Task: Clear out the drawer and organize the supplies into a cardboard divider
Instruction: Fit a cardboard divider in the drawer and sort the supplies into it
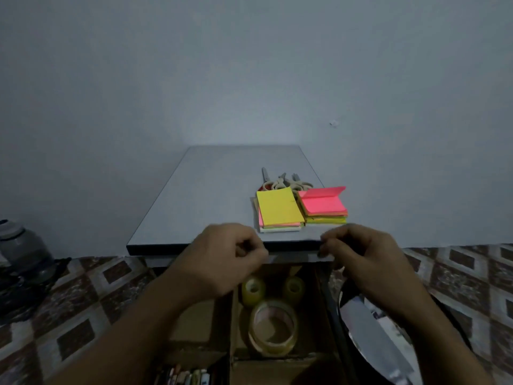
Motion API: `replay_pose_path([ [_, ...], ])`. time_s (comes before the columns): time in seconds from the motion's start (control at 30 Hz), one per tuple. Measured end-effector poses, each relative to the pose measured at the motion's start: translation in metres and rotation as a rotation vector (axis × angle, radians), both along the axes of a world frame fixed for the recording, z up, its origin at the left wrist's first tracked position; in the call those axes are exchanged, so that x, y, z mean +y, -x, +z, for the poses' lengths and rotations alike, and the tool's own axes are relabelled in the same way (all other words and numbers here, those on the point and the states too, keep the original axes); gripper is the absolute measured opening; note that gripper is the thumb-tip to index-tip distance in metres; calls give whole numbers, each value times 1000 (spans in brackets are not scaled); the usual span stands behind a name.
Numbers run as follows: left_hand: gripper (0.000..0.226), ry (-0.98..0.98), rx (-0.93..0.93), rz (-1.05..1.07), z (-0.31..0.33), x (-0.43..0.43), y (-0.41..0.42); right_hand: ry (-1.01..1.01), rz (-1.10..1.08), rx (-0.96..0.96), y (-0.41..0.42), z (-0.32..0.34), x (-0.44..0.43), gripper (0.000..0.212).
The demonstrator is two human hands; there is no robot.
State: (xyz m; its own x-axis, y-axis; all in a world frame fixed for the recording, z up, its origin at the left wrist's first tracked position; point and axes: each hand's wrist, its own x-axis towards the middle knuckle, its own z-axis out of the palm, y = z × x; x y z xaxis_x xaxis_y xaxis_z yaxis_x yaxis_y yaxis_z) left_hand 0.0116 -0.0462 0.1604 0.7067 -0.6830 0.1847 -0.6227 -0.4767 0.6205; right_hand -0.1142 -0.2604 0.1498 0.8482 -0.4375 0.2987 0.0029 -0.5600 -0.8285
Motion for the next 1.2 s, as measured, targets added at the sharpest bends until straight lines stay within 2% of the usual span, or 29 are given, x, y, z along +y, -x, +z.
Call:
replay_pose_path([
  [0.1,7,168,-96,66,34,-17,-30,38,-24,-105,-21,42,-16,13],
  [0.17,6,195,-136,97,48,-33,-56,96,-51,-115,-44,64,-32,14],
  [0.33,16,68,-119,83,52,-80,-119,226,-38,28,-117,84,-71,14],
  [0.5,31,-103,-88,69,39,-115,-158,404,13,281,-171,65,-90,20],
  [0.63,39,-149,-23,59,31,-132,-169,459,23,419,-191,49,-95,26],
  [0.7,39,-165,-14,70,28,-137,-172,490,26,448,-196,44,-96,31],
  [0.9,16,-163,-16,110,24,-147,-173,529,-7,457,-202,42,-89,31],
  [1.2,21,-206,-8,118,30,-153,-174,553,-74,484,-221,40,-84,31],
])
